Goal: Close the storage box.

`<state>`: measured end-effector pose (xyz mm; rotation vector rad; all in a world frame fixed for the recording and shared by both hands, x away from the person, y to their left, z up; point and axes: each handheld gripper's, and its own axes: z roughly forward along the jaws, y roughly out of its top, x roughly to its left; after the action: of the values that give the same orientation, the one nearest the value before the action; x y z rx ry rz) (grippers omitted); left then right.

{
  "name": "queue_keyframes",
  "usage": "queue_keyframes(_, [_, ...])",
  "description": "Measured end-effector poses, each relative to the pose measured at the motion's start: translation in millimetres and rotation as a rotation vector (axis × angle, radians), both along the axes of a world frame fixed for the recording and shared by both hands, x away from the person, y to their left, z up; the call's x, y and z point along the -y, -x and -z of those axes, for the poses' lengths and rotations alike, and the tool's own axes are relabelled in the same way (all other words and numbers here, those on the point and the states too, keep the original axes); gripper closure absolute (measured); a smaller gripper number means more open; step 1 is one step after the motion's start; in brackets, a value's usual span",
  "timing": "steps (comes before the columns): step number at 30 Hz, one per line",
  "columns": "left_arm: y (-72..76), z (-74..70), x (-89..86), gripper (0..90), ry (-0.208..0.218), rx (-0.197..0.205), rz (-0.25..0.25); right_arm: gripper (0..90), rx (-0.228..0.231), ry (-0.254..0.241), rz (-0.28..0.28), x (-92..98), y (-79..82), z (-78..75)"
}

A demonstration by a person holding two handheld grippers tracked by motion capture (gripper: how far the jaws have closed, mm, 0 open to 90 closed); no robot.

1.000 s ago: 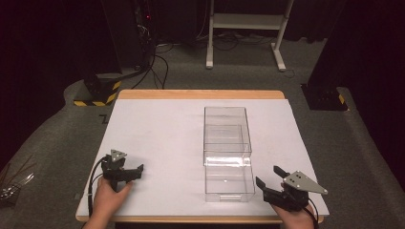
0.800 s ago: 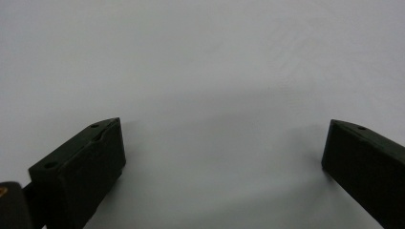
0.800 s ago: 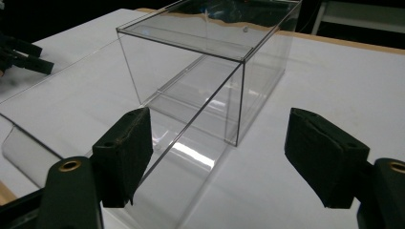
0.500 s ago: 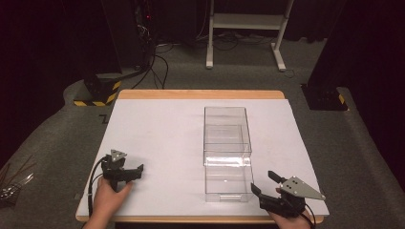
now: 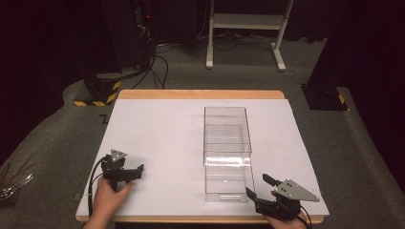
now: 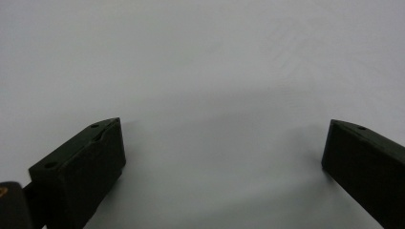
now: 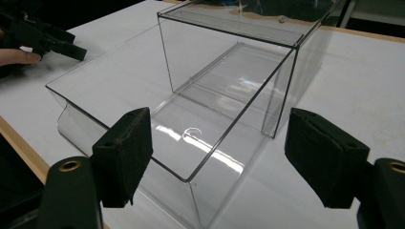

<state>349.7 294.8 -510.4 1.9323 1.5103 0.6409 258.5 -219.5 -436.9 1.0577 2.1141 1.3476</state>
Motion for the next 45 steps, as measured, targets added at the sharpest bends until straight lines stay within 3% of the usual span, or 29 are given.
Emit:
queue_keyframes(20, [-0.1, 0.0, 0.0, 1.2, 0.0, 0.0, 0.0, 22.9, -0.026, -0.007, -0.039, -4.5, 0.0, 7.9])
queue_keyframes(45, [-0.2, 0.0, -0.1, 1.2, 0.001, -0.001, 0.0, 22.7, -0.005, -0.017, 0.002, -6.4, -15.5, 9.8])
